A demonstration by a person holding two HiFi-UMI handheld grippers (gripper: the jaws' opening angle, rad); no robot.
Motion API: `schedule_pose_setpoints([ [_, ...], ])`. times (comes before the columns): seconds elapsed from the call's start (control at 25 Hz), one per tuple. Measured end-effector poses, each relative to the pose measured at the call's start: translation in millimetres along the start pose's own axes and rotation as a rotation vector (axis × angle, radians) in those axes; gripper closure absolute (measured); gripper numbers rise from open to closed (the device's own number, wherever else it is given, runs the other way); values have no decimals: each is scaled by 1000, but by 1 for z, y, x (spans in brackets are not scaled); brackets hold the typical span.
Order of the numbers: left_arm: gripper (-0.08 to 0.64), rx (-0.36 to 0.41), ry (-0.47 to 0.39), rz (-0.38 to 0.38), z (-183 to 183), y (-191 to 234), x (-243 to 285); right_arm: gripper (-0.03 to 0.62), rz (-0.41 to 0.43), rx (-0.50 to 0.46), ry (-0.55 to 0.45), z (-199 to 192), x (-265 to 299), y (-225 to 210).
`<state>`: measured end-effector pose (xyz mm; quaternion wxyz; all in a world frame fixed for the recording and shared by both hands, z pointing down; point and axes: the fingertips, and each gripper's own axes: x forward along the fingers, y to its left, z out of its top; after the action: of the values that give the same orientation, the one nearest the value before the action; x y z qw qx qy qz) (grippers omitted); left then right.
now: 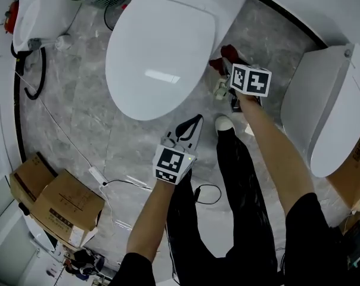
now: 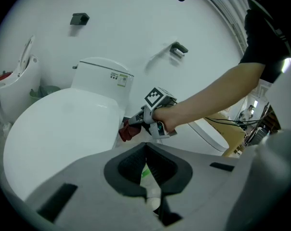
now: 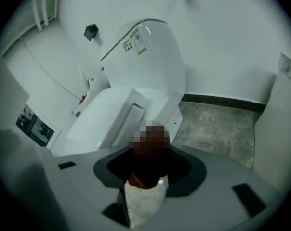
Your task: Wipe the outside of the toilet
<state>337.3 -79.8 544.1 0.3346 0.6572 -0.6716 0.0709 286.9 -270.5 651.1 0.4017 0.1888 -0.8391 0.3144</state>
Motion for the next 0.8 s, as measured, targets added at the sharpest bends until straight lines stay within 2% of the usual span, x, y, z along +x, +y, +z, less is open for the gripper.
schedule_pose_setpoints([
  [0.12, 560, -37, -6, 20, -23, 6, -2, 436, -12, -146, 23, 2, 24, -2],
  [0.28, 560, -38, -11, 35, -43, 10, -2, 436, -25, -292, 48, 7, 42, -2],
  [0.56, 560, -58, -26, 77, -61, 25, -13, 436, -13, -465, 87, -13, 43, 14],
  [0.8, 560, -79, -47, 118, -71, 37, -35, 436, 10, -540, 104, -44, 38, 37],
])
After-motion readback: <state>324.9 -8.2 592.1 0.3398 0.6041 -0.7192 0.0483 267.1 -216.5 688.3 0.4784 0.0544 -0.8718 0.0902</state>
